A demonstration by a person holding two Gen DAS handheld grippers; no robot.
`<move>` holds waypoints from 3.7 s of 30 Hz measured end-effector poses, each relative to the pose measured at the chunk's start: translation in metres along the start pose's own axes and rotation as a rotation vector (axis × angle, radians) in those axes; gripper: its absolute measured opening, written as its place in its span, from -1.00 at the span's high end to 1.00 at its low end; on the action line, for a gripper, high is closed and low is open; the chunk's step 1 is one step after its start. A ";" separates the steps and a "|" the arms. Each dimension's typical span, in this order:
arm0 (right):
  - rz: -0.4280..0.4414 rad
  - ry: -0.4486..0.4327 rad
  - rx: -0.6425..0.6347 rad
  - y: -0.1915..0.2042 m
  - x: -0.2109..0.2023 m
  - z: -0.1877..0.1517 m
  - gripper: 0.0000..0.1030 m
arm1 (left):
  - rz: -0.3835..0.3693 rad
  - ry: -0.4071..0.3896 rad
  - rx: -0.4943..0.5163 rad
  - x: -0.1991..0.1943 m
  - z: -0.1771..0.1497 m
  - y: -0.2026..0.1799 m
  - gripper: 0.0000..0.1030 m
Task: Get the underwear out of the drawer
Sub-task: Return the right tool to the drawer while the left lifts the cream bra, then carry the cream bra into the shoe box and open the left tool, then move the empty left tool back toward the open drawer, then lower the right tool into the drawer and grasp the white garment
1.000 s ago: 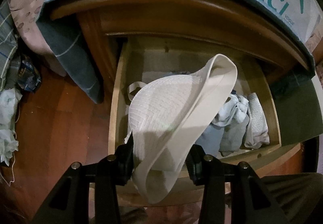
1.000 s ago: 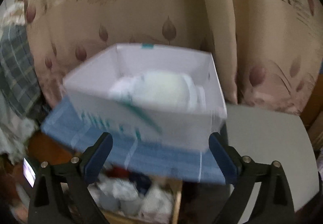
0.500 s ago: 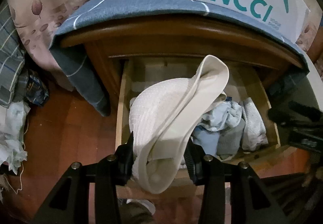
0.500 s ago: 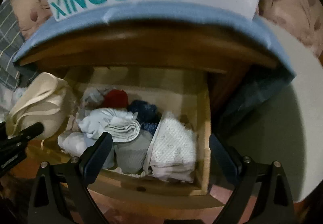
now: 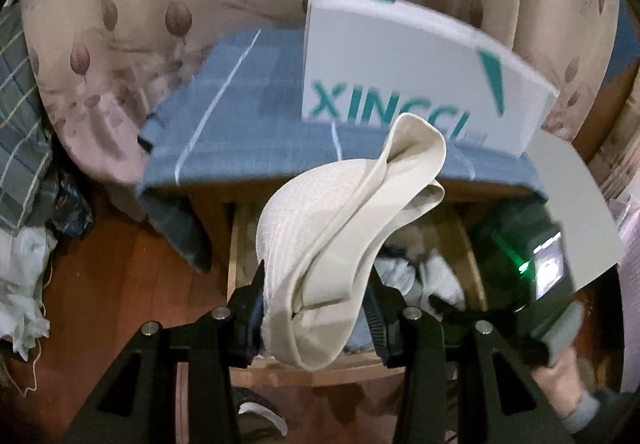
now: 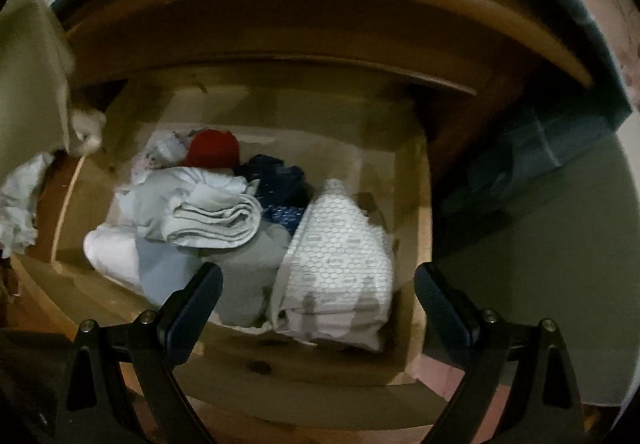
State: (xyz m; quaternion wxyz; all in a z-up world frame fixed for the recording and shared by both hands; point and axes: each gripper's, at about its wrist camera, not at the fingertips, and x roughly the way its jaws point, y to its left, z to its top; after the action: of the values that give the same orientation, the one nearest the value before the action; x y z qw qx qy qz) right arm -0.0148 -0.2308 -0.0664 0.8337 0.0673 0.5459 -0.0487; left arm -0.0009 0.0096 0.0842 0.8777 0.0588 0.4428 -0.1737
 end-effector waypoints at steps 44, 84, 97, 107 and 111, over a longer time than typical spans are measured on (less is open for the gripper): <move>0.090 0.078 0.057 0.002 0.011 0.002 -0.85 | 0.111 -0.038 0.145 0.084 0.235 -0.068 0.16; 0.164 -0.001 0.005 0.013 -0.009 0.003 -0.86 | 0.033 0.033 0.163 0.012 0.064 0.000 -0.19; 0.209 0.040 -0.127 0.045 -0.004 0.000 -0.86 | 0.088 0.203 -0.084 0.109 -0.025 0.065 -0.19; 0.192 0.144 -0.266 0.080 0.023 0.029 -0.86 | 0.091 0.242 -0.101 0.123 -0.038 0.077 -0.19; 0.174 0.171 -0.304 0.089 0.036 0.036 -0.86 | 0.057 0.258 -0.114 0.127 -0.039 0.076 -0.19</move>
State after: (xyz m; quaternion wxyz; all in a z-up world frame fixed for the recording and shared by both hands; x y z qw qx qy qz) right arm 0.0459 -0.1490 -0.0794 0.7859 -0.0085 0.6079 0.1125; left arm 0.0659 0.0589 -0.0443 0.8201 0.0433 0.5590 -0.1144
